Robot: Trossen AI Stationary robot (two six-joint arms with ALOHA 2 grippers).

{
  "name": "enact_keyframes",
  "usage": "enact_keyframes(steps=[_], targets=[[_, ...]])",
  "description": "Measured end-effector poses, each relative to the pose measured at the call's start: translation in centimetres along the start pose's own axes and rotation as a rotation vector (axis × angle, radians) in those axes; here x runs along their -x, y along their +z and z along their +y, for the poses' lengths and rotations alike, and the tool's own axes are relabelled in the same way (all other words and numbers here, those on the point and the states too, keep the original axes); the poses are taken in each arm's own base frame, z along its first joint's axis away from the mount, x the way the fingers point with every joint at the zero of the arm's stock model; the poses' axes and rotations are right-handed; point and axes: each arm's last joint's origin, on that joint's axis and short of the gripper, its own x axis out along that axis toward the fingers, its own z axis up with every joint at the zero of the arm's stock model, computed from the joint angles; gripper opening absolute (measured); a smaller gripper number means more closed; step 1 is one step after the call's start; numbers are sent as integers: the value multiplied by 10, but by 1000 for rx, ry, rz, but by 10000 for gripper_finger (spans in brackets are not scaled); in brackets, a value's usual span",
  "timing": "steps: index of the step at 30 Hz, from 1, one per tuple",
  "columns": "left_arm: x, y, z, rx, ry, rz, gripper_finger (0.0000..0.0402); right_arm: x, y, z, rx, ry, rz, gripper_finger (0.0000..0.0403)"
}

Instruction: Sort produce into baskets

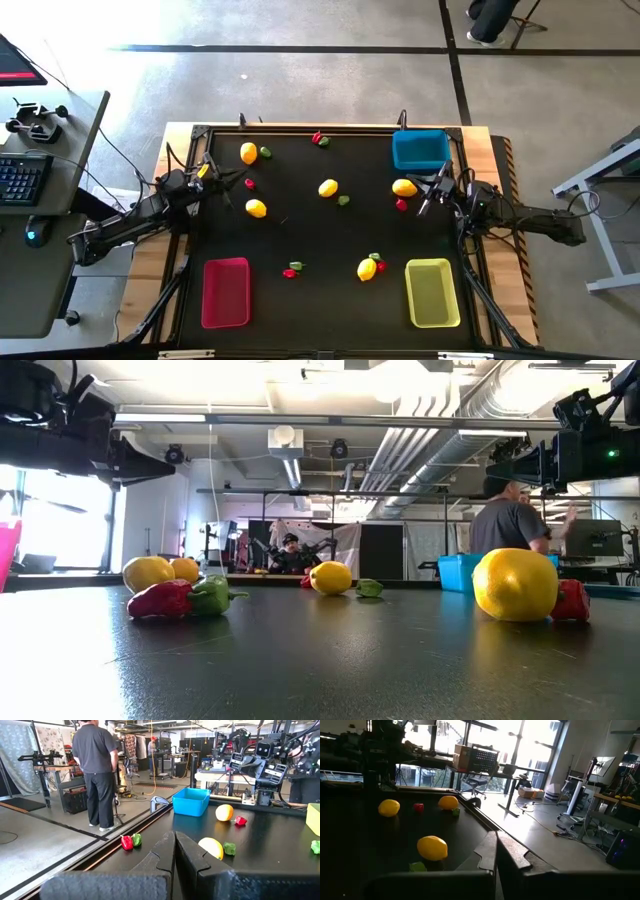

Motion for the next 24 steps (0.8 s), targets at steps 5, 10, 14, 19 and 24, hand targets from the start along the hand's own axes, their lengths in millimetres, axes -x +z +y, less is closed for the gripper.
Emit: enact_keyframes(steps=[5, 10, 14, 19, 24], targets=[[0, 0, 0, 0, 0, 0, 0, 0, 0, 0, 0, -1, 0, 0], [0, 0, 0, 0, 0, 0, 0, 0, 0, 0, 0, 0, 0, 0], [0, 0, 0, 0, 0, 0, 0, 0, 0, 0, 0, 0, 0, 0], [0, 0, 0, 0, 0, 0, 0, 0, 0, 0, 0, 0, 0, 0], [0, 0, 0, 0, 0, 0, 0, 0, 1, 0, -4, -3, -11, 0]])
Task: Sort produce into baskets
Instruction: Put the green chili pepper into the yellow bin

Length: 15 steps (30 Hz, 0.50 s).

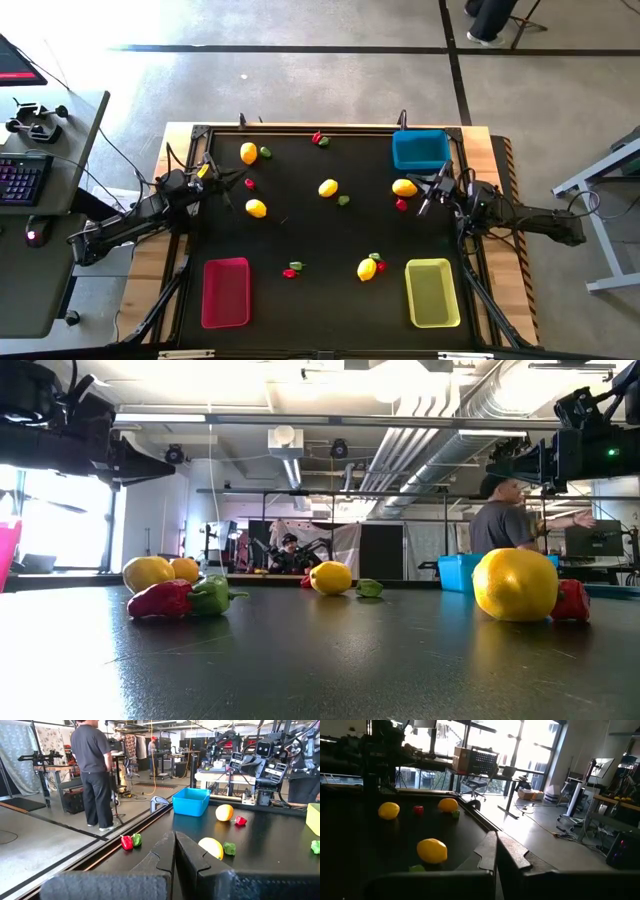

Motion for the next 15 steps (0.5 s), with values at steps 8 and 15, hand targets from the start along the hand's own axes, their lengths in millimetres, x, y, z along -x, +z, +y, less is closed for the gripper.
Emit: enact_keyframes(steps=[8, 15], targets=[[0, 0, 0, -45, 5, -1, 0, 0, 3, -1, -145, -4, -29, 0], [0, 0, 0, -46, 4, -1, 0, 0, 9, -2, -247, -10, -95, 0]])
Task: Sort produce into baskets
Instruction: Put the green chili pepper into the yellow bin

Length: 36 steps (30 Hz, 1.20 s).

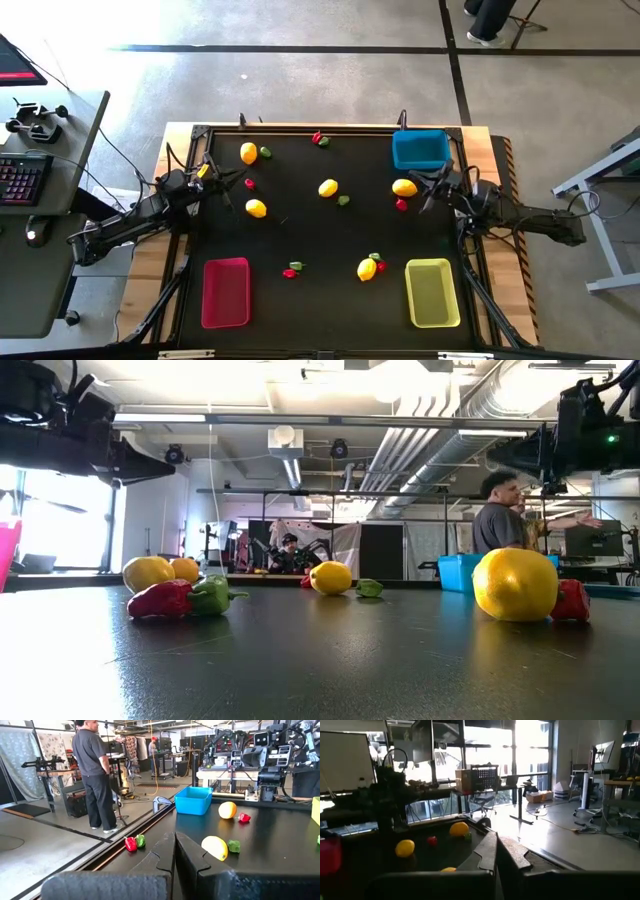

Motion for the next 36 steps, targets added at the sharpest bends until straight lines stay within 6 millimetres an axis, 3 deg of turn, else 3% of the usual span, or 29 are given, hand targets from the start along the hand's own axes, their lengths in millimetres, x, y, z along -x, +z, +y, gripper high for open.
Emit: enact_keyframes(steps=[13, 28, 36], targets=[[0, 0, 0, 3, -1, 0, 0, -3, 2, 5, -46, 118, 12, 0], [0, 2, -2, 48, -60, -21, 0, -30, 7, 25, -19, 281, 432, 5], [0, 3, -2, 53, -64, -33, 0, -48, 21, 52, -12, 312, 626, 64]])
